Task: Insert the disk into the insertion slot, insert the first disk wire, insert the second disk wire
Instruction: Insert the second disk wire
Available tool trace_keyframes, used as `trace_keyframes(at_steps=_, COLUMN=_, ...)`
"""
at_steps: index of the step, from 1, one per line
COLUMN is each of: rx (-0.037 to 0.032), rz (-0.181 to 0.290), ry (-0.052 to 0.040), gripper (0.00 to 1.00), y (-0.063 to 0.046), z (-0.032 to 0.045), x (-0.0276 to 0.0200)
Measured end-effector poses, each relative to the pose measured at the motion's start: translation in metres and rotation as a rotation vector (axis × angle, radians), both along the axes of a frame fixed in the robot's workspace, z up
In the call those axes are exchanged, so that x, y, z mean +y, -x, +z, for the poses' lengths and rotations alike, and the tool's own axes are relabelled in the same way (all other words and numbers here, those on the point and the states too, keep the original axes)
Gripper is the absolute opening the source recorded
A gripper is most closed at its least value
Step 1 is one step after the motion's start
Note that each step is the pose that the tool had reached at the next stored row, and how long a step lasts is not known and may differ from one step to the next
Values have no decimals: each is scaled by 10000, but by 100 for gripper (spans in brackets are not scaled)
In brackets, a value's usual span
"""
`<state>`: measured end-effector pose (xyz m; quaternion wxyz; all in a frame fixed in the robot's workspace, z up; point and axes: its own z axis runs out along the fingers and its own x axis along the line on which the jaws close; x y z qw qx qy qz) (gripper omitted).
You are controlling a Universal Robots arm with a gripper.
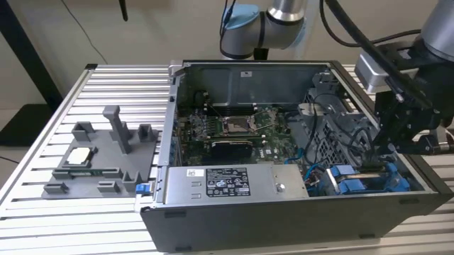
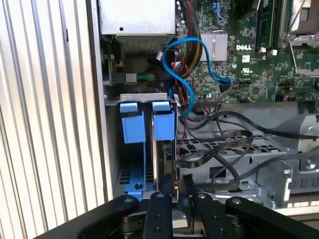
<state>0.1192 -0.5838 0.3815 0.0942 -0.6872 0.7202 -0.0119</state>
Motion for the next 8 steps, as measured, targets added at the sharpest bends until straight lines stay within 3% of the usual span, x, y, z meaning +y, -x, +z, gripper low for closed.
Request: trace_keyframes(at_steps=8, rx=0, rz=0, ry=-2, gripper=24, y=0, z=10, x=-1)
